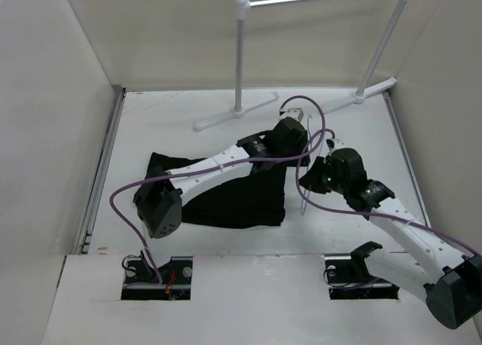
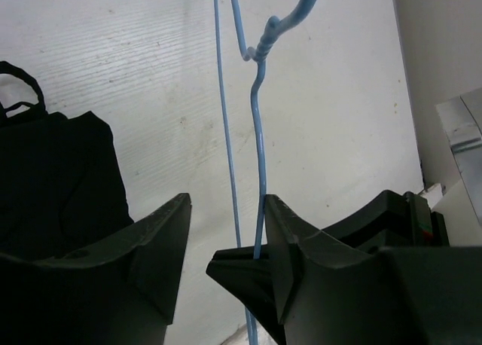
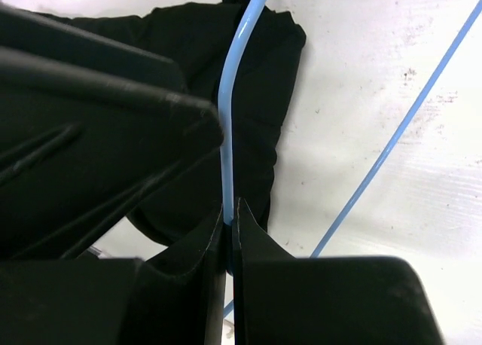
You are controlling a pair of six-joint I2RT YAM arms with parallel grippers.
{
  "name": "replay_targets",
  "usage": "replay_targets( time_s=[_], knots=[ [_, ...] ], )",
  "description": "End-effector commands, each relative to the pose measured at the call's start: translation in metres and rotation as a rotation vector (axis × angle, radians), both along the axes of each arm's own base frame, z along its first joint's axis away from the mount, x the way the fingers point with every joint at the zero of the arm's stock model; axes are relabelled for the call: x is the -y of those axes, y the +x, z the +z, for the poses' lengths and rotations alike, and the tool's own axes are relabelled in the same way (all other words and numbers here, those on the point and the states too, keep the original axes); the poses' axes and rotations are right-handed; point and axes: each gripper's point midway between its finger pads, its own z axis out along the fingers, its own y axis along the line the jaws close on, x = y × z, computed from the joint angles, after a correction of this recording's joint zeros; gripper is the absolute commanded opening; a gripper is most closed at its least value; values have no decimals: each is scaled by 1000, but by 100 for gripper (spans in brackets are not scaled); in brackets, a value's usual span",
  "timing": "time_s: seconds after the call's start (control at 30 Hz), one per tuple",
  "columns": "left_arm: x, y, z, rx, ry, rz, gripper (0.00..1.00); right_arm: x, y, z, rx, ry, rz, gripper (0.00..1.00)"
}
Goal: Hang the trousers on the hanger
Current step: Pick up the hanger from the clothesline.
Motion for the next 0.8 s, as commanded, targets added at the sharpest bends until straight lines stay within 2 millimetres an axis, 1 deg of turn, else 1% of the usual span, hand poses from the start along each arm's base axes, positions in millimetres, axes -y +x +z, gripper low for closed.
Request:
replay_targets(
  time_s=[0.0, 0.13, 0.23, 0.3, 0.37, 0.53, 0.6, 0.7, 0.77],
  knots=[
    [15, 10, 25, 71, -73, 8, 39, -4, 0, 11, 40, 22, 1, 5],
    [22, 12, 9, 56, -70, 14, 34, -5, -4, 11, 38, 35, 3, 5],
    [28, 10, 5, 43, -90, 16, 32, -6, -8, 11, 34, 46, 8, 6],
    [30, 11, 4, 41, -102, 16, 25, -5, -10, 11, 31, 55, 5, 6],
    [30, 10, 3, 44, -100, 18, 15, -4, -13, 9, 27, 61, 3, 6],
    [28, 12, 4, 59, -104, 35, 2, -3, -22, 4, -13, 76, -4, 7],
    [23, 12, 5, 74, -116, 59, 0, 3, -27, 0, -41, 66, -33, 11],
    [15, 9, -1, 56, -151, 100, 0, 20, -34, -2, -59, 62, -107, 27],
    [14, 4, -11, 31, -173, 108, 0, 29, -39, 1, -62, 72, -134, 37]
  ],
)
